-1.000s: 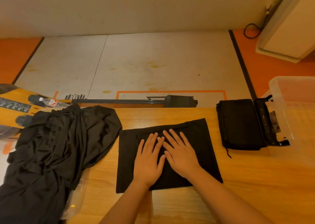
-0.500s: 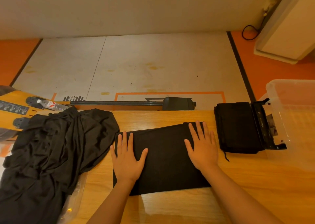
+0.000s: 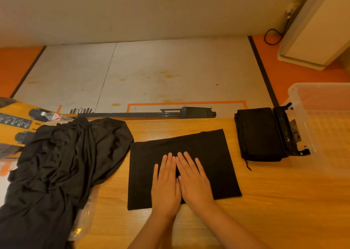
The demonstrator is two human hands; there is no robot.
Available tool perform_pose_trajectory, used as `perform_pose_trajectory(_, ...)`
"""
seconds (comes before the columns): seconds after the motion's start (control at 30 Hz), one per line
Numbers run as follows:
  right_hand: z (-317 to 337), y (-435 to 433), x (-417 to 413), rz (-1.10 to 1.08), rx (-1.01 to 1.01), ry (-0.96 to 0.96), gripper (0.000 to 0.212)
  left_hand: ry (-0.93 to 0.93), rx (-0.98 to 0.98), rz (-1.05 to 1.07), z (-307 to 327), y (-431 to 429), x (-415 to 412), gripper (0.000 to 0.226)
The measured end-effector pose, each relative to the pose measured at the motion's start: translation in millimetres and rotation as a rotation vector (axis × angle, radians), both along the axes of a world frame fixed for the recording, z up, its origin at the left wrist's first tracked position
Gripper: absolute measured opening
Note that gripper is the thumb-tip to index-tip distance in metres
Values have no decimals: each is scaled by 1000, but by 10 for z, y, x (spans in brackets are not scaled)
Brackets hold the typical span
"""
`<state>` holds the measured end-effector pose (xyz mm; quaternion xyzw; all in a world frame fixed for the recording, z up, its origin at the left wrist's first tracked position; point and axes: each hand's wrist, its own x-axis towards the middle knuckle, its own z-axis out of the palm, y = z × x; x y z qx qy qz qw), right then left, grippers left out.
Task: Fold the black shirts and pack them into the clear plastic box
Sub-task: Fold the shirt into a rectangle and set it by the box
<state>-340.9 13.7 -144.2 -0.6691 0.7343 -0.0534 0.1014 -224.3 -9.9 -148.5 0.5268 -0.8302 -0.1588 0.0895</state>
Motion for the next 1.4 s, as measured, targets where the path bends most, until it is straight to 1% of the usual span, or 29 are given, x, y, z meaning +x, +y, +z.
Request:
perform_pose_trajectory(0.07, -117, 96, -6, 44, 41, 41, 55, -68, 21, -19, -101, 46, 57, 57)
perform_pose_trajectory(0.13, -180, 149, -133, 54, 31, 81, 54, -116, 5, -38, -148, 21, 196, 58)
perform_pose_trajectory(0.27, -182, 255, -424, -109, 41, 96, 55, -176, -17, 50, -153, -48, 566, 59)
perform_pose_trajectory(0.33, -202, 338, -591, -165, 60, 103, 55, -192, -7, 58, -163, -68, 744, 59)
perform_pose_trajectory(0.5, -228, 545, -918, -314, 92, 99, 60, -119, 17, 79, -146, -88, 952, 60)
perform_pose_trajectory(0.6, -218, 630, -1019, -340, 108, 99, 61, -129, -8, 81, -166, -85, 981, 61)
perform_pose_trajectory(0.7, -179, 706, -1083, -345, 108, 110, 63, -153, -43, 186, -142, -58, 1061, 64)
perform_pose_trajectory(0.77, -114, 727, -1059, -359, 75, 100, 61, -115, -48, 277, -86, -14, 1081, 66)
perform_pose_trajectory(0.8, -67, 707, -999, -353, 45, 92, 60, -82, -52, 289, -48, 6, 1052, 66)
perform_pose_trajectory(0.87, 50, 612, -797, -294, -19, 90, 59, -12, -55, 238, 32, 24, 891, 65)
perform_pose_trajectory(1.0, 173, 272, -335, -79, -63, 77, 56, 72, -59, 78, 153, -66, 386, 60)
perform_pose_trajectory(1.13, 135, -52, -147, 43, -5, 81, 54, 26, -58, -124, 115, -203, 91, 57)
perform_pose_trajectory(1.4, -35, -626, -251, 13, 74, 86, 55, -88, -42, -114, -94, -724, -111, 59)
